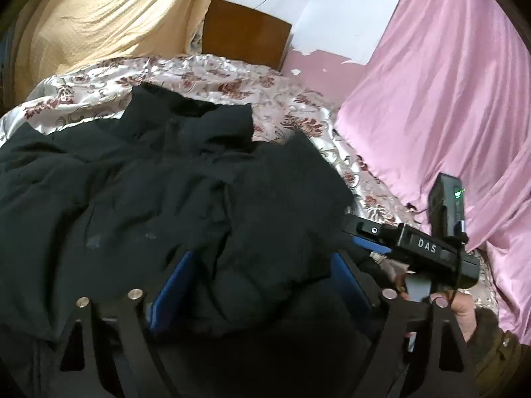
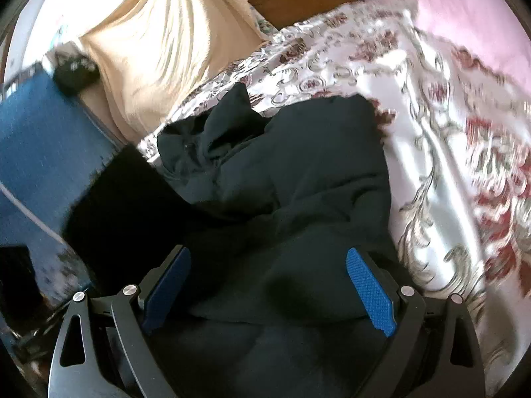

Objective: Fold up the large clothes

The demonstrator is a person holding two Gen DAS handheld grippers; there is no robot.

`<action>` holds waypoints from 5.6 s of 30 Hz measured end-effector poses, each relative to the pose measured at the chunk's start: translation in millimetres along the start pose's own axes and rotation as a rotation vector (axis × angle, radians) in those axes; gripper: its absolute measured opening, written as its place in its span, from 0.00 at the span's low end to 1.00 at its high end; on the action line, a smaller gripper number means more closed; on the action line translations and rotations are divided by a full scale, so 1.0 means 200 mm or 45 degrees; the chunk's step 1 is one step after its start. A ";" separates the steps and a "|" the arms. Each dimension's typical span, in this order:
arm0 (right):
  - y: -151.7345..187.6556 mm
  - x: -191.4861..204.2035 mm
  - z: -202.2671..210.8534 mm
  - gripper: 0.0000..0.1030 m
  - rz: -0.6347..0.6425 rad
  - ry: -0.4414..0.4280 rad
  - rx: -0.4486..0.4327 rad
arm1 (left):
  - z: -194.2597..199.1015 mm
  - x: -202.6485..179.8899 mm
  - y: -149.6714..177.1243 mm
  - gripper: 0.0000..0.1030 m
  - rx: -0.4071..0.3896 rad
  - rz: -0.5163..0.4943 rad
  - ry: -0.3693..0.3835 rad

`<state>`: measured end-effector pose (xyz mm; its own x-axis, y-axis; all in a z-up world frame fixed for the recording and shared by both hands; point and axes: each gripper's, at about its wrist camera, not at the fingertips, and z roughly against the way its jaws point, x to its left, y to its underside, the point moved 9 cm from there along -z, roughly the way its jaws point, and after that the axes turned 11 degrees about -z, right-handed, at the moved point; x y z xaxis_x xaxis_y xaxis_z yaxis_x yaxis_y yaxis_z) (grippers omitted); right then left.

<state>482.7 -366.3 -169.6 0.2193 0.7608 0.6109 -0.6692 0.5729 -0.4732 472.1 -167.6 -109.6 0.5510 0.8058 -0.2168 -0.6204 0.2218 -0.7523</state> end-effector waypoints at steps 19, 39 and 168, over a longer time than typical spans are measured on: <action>0.26 0.18 -0.23 0.60 -0.095 -0.093 0.262 | 0.66 0.67 0.17 0.89 0.012 0.355 -0.483; -0.30 0.33 0.33 0.06 0.171 0.085 -0.221 | 0.74 1.06 0.28 1.00 0.034 0.460 -0.575; -0.04 0.51 -0.46 0.06 1.019 0.458 -0.114 | -0.25 0.87 -0.01 0.04 0.097 0.010 -0.314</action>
<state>575.3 -265.0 -162.0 -0.0710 0.9854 -0.1545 -0.6630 -0.1624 -0.7308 596.9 -55.4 -175.5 0.3992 0.9151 -0.0575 -0.6696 0.2481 -0.7000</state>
